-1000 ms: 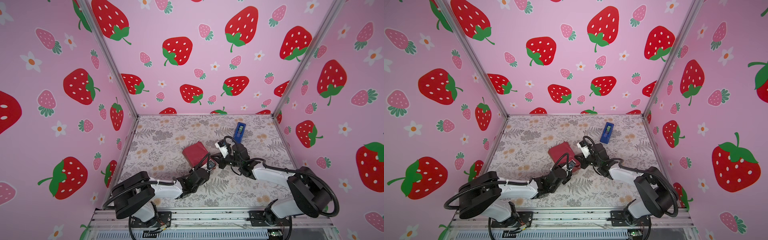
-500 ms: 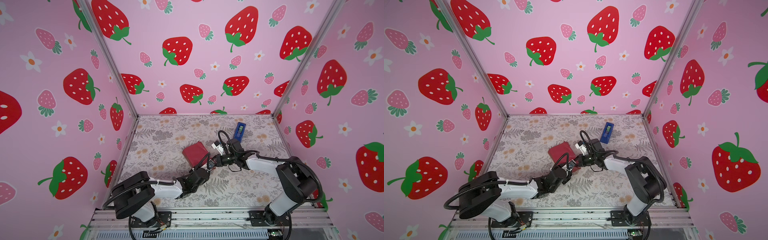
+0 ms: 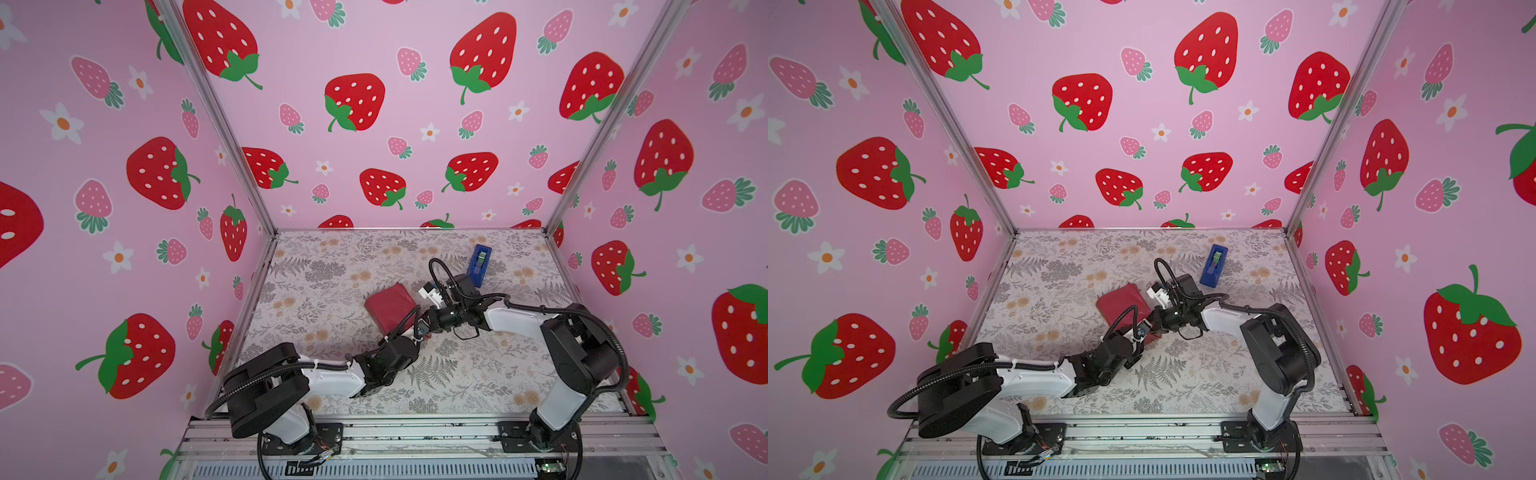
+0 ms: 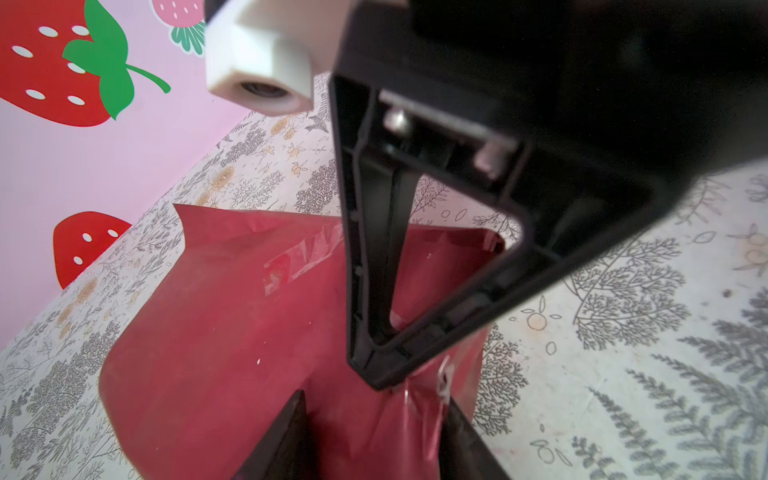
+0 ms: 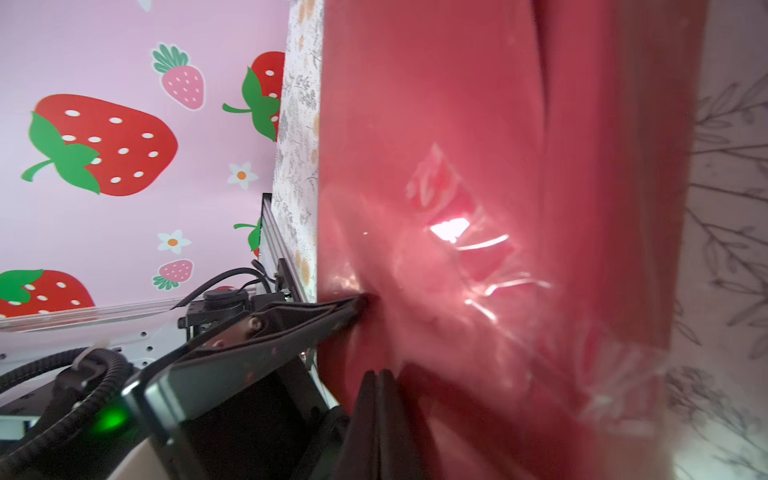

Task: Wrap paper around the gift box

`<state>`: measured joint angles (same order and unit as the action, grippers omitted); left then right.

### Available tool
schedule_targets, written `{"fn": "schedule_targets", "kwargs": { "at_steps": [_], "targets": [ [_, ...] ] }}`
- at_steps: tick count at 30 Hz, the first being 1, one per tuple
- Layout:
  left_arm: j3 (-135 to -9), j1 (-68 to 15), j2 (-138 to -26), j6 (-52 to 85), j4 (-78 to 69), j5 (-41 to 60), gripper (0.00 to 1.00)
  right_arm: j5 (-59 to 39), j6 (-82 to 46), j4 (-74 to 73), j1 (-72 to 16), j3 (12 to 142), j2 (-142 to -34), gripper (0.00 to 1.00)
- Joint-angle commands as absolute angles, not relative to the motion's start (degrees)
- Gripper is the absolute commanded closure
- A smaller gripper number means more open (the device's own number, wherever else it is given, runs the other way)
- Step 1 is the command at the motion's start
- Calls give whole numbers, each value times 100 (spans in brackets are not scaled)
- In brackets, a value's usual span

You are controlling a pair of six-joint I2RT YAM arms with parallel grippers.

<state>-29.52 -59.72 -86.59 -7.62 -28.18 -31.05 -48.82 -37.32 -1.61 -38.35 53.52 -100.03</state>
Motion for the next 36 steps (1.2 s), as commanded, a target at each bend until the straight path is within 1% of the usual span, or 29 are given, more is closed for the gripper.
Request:
{"fn": "schedule_targets", "kwargs": {
  "at_steps": [1,7,11,15,20,25,29,30,32,33,34,36],
  "targets": [
    [-2751,-5880,-8831,-557,-1868,-2893,50,-4393,-3428,558,-3850,5563,-10163,96],
    [-2829,-5882,-8662,-547,-1618,-2812,50,-3849,-3497,520,-3757,5994,-10106,95],
    [-2898,-5880,-8118,-582,-1321,-2521,44,-3648,-3516,492,-3735,6121,-9756,93],
    [-3016,-5882,-7418,-665,-1050,-2217,39,-3452,-3640,492,-3709,5895,-9266,88],
    [-3087,-5863,-6780,-613,-875,-2013,36,-3181,-3914,507,-3709,5411,-8550,84],
    [-3278,-5730,-6470,-282,-618,-2146,36,-2843,-4619,296,-3851,4657,-7716,73],
    [-3722,-5329,-6505,441,115,-2200,37,-2542,-5448,-257,-4153,4090,-7269,60],
    [-3837,-5166,-6518,668,357,-2157,38,-2405,-5721,-456,-4252,3935,-7187,56],
    [-3953,-4870,-6497,1003,648,-1931,39,-2164,-6267,-889,-4489,3632,-7068,53],
    [-3955,-4730,-6459,1139,719,-1785,40,-1971,-6562,-1092,-4621,3503,-7032,49],
    [-3955,-4615,-6413,1272,773,-1672,40,-1865,-6805,-1278,-4744,3394,-7023,44],
    [-3917,-4367,-6265,1514,889,-1439,40,-1806,-7293,-1819,-4958,3184,-7118,41]
  ]
}}
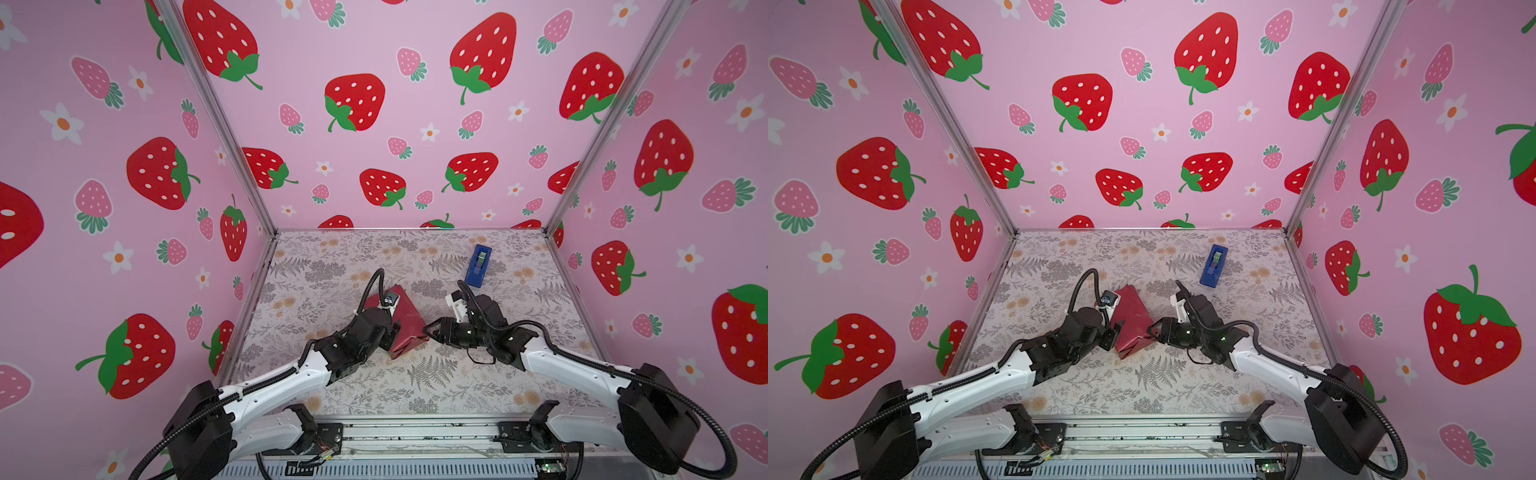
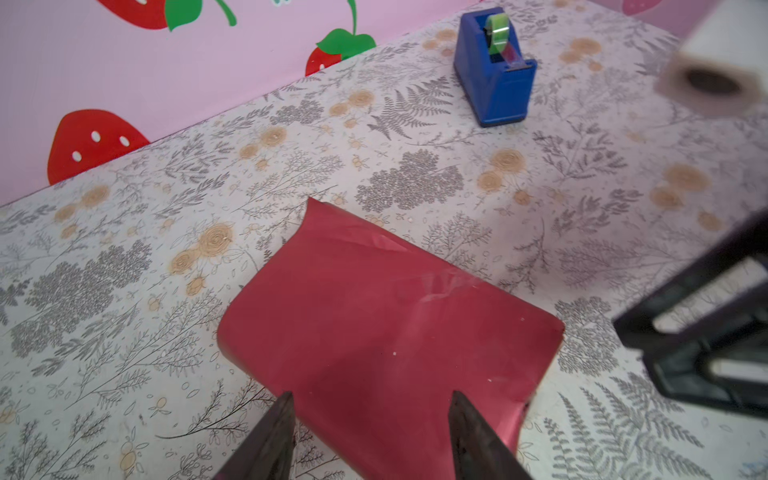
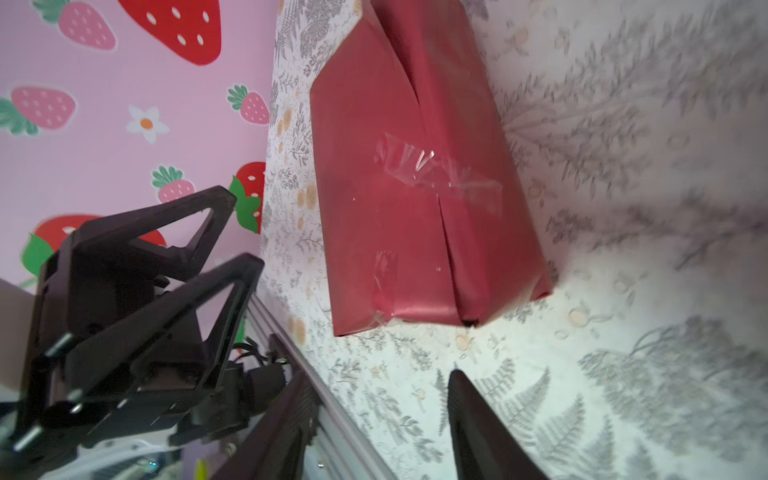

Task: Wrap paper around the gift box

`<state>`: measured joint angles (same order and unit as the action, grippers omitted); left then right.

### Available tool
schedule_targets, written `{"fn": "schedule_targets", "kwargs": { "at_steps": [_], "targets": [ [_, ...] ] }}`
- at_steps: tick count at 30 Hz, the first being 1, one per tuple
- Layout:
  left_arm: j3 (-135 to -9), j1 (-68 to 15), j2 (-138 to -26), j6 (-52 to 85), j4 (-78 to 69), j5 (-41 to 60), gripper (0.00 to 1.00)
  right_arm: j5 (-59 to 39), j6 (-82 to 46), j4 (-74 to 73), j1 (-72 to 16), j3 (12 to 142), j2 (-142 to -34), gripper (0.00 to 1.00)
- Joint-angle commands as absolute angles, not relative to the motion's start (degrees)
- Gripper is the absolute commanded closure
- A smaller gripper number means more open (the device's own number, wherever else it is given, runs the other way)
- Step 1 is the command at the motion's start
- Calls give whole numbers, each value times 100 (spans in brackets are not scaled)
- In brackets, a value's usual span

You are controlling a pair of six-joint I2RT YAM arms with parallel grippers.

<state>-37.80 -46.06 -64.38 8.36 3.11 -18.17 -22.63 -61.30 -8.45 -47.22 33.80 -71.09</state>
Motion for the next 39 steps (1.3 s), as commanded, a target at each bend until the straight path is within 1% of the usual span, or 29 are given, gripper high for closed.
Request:
{"fn": "schedule_targets", "kwargs": {
  "at_steps": [1,5,6,9,12,16,21,32,39],
  "targets": [
    [-3890,-4270,-6197,1603,919,-1334,40,-1743,-7502,-2007,-5052,3108,-7169,41],
    [-3686,-3920,-5887,1779,946,-943,40,-1172,-8496,-2326,-5448,2946,-7412,39],
    [-3636,-3852,-5812,1781,950,-887,40,-1109,-8717,-2187,-5495,3026,-7531,38],
    [-3538,-3652,-5672,1768,988,-720,40,-1234,-9083,-1999,-5558,3261,-7945,39],
    [-3475,-3494,-5576,1737,1020,-595,40,-1195,-9542,-2606,-5650,3126,-8237,41],
    [-3360,-3360,-5481,1722,963,-446,41,-1217,-9661,-2838,-5660,3165,-8479,44],
    [-3267,-3234,-5423,1726,906,-317,41,-1113,-9671,-2795,-5665,3186,-8421,47],
    [-3139,-3085,-5444,1678,733,-1,42,-907,-9870,-2950,-5599,3006,-8335,48],
    [-3033,-3010,-5450,1712,667,77,42,-951,-9984,-3103,-5571,2868,-8448,60]
  ]
}}
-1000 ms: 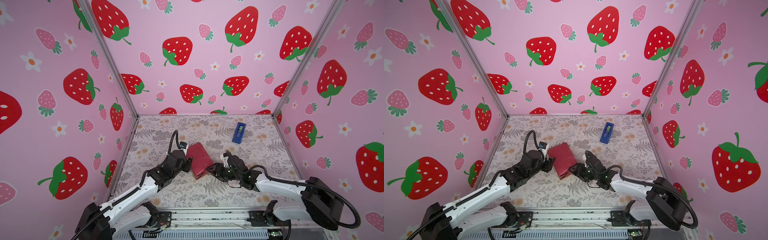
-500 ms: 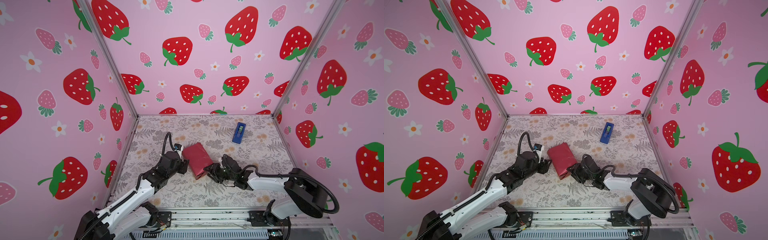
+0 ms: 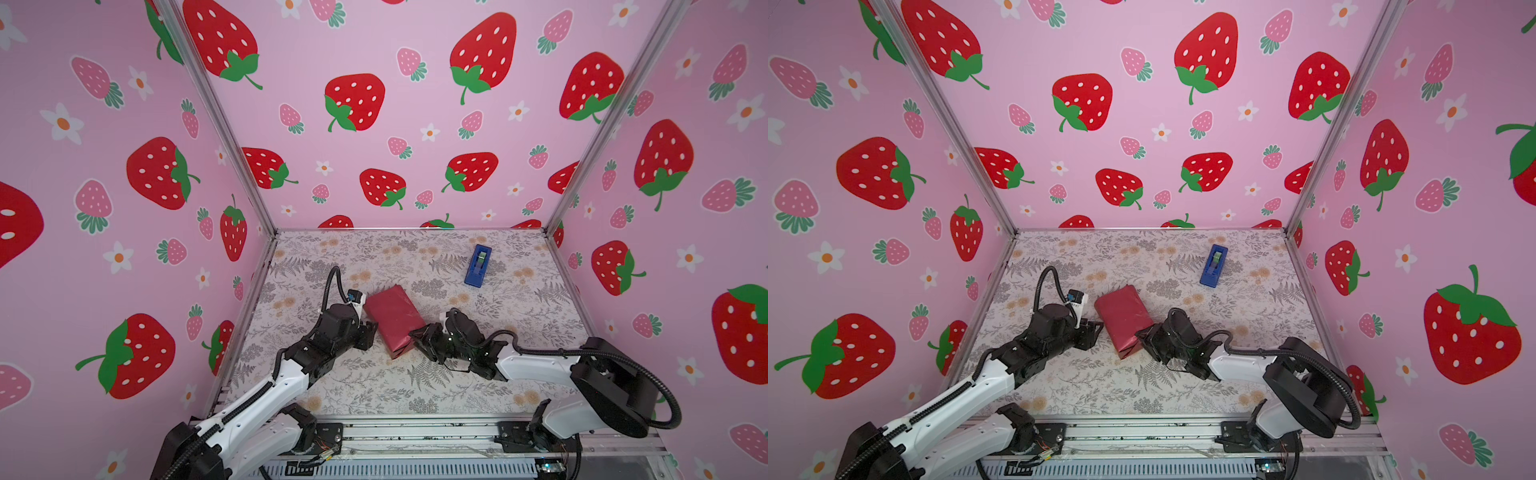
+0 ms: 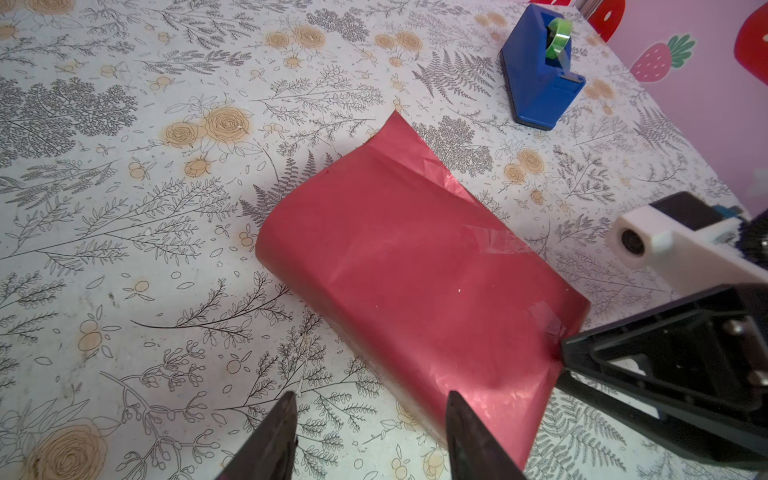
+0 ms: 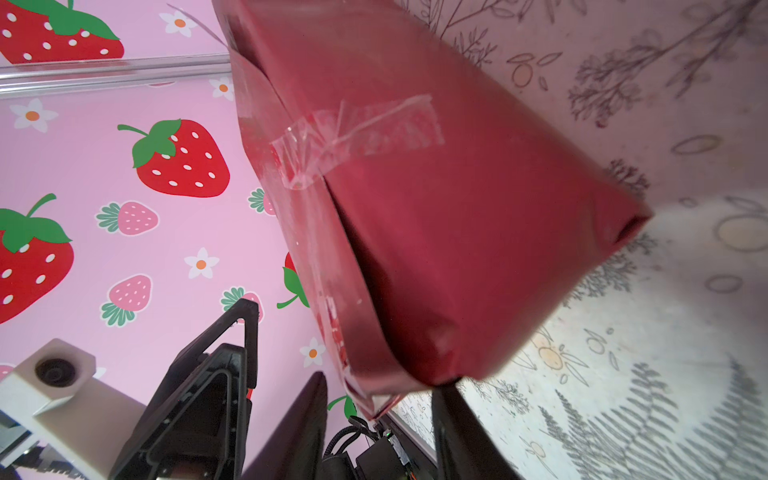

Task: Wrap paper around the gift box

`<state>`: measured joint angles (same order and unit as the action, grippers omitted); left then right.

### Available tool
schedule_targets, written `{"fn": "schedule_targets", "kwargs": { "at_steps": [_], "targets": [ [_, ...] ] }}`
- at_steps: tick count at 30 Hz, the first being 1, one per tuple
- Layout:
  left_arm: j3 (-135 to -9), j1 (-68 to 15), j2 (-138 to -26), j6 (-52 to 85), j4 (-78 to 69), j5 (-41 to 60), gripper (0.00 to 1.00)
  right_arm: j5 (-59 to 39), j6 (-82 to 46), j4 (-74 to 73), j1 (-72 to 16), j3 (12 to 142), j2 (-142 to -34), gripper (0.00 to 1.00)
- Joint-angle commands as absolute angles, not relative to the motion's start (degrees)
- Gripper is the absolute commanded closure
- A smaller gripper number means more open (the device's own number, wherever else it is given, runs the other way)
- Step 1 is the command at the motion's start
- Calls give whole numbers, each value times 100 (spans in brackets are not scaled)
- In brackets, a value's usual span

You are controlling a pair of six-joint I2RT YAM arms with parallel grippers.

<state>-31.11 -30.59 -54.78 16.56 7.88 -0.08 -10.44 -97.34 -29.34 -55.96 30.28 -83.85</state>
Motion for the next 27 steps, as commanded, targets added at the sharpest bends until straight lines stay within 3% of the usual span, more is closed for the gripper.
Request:
{"fn": "schedule_targets", "kwargs": {
  "at_steps": [1,16,27],
  "targets": [
    [-3022,-2999,-5449,1720,653,88,42,-950,-10019,-3155,-5566,2815,-8460,62],
    [-2900,-2831,-5443,1814,538,289,42,-1035,-10095,-3315,-5559,2651,-8513,78],
    [-2882,-2802,-5335,1861,509,351,42,-1081,-10051,-3008,-5565,2759,-8428,99]
  ]
}}
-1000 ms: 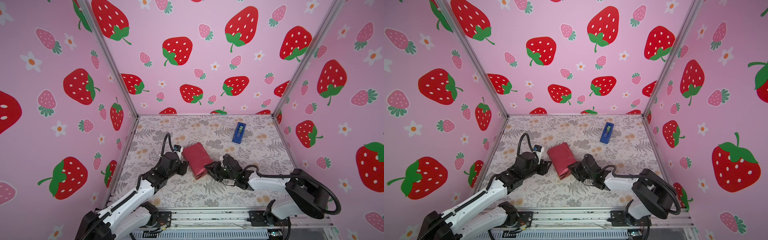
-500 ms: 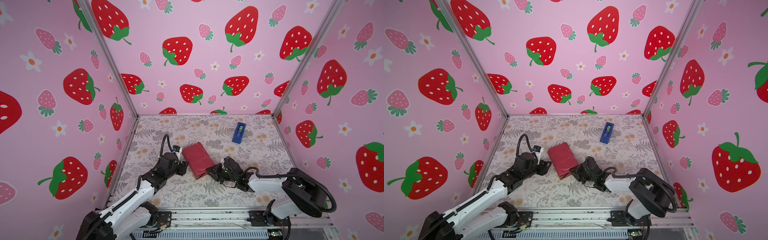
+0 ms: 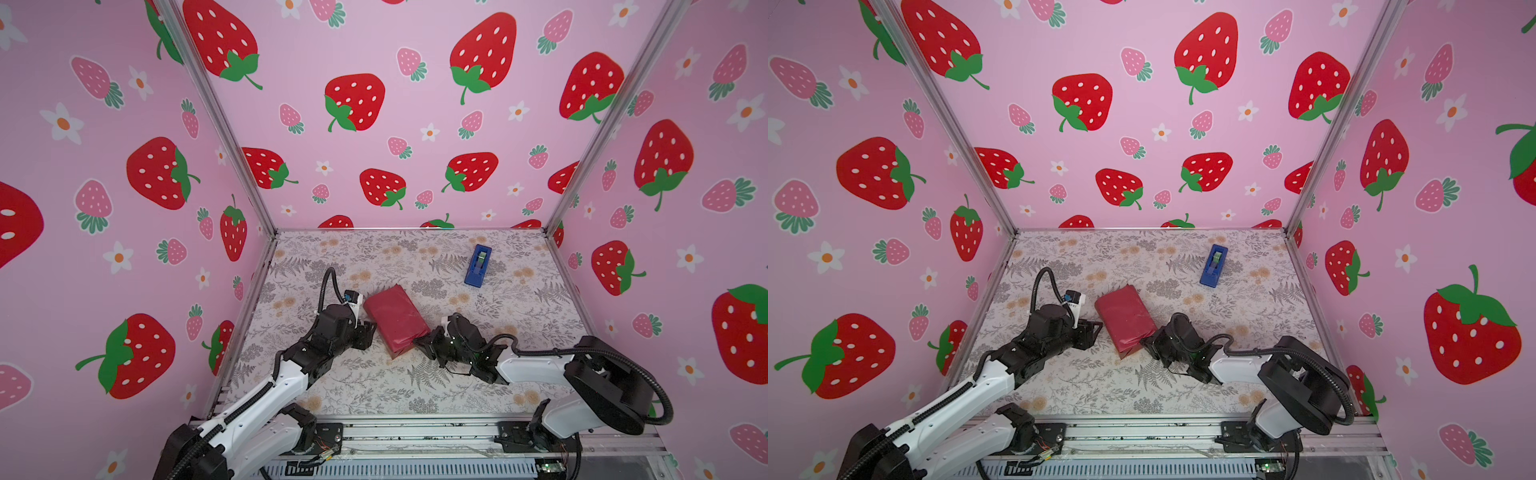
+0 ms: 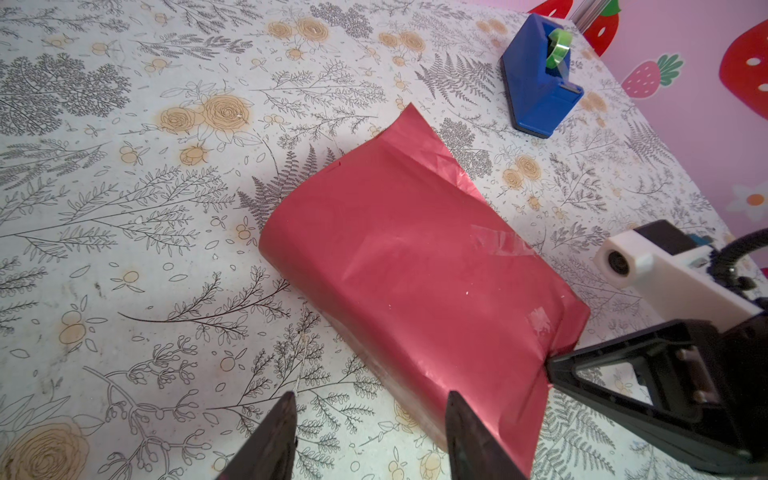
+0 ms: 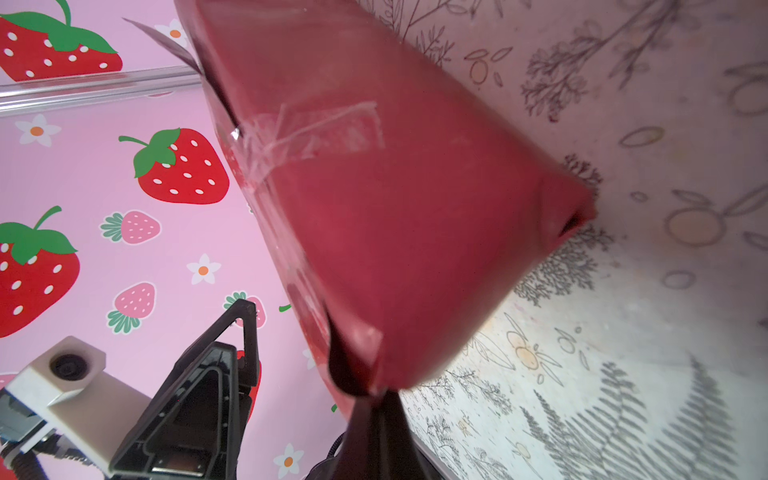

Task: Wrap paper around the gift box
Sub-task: 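Hold the box end with the right gripper while the left gripper hovers beside it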

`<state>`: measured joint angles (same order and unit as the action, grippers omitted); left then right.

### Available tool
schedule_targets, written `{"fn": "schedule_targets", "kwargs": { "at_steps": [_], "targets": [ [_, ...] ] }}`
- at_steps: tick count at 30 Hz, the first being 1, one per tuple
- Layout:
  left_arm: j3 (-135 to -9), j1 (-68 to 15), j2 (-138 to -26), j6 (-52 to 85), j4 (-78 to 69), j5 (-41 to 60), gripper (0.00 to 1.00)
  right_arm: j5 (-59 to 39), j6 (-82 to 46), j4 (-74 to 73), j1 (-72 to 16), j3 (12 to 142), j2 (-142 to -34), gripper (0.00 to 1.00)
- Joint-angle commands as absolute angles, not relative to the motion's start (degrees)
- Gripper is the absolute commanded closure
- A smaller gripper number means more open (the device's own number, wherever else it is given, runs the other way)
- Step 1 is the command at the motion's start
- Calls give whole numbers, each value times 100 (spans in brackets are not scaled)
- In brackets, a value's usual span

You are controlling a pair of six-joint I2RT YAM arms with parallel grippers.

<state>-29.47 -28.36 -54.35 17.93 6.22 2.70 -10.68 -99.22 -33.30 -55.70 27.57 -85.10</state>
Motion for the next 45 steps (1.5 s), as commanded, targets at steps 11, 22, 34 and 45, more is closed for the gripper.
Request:
{"fn": "schedule_targets", "kwargs": {
  "at_steps": [11,22,34,45],
  "targets": [
    [-2917,-2785,-5470,1874,467,483,42,-907,-9979,-2151,-5792,2783,-7865,79],
    [-3039,-2755,-5720,1947,499,512,42,-266,-9268,-843,-5640,2989,-6918,61],
    [-3179,-2637,-6142,2594,554,439,45,-1922,-6509,-1088,-4739,4069,-7603,69],
    [-3346,-2568,-6495,2951,614,613,45,-2975,-6156,-1362,-4674,4329,-8444,75]
  ]
}}
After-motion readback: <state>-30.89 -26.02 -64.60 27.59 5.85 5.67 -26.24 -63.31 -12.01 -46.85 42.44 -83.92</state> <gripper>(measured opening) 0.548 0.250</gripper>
